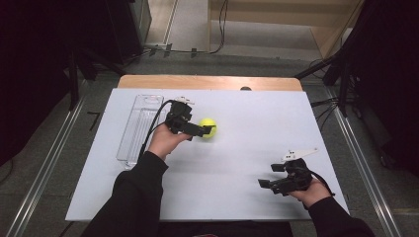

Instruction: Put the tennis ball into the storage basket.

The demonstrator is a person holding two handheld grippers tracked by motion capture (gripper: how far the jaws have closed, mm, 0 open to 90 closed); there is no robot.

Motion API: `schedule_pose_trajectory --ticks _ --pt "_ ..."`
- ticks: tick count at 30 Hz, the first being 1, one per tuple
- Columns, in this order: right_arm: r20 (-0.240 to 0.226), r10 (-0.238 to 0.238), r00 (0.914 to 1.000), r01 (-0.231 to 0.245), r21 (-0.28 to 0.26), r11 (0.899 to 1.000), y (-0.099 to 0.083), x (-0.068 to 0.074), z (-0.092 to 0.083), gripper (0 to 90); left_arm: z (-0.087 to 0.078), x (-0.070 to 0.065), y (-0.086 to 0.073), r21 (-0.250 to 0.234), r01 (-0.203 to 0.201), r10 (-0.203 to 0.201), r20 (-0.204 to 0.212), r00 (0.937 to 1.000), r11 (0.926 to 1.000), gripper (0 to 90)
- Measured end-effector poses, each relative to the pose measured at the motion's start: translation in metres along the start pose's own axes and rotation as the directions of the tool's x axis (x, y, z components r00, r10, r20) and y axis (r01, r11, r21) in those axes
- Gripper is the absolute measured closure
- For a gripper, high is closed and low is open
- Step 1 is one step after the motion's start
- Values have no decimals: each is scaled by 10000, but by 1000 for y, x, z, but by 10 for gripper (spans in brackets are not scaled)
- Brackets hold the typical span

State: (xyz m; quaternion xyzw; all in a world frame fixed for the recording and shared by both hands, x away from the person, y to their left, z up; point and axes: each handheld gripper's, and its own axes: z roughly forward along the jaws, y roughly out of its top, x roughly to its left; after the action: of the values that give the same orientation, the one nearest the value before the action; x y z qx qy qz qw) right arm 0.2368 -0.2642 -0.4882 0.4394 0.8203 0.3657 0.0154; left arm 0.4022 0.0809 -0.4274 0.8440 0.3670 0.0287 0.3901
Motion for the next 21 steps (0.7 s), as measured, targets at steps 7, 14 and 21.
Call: schedule_pose_trajectory --ticks 7,14,21 --pt "-18 -18 10000 18 -36 10000 0 -1 0 131 4 2 9 -74 17 -17 44 10000 10000 13" --pt "-33 10 10000 -10 -18 10000 0 -1 0 131 9 4 16 -68 -17 17 12 10000 10000 13" --pt "-39 -14 10000 14 -9 10000 1 0 1 131 17 2 29 2 -226 226 -16 9997 9997 13"
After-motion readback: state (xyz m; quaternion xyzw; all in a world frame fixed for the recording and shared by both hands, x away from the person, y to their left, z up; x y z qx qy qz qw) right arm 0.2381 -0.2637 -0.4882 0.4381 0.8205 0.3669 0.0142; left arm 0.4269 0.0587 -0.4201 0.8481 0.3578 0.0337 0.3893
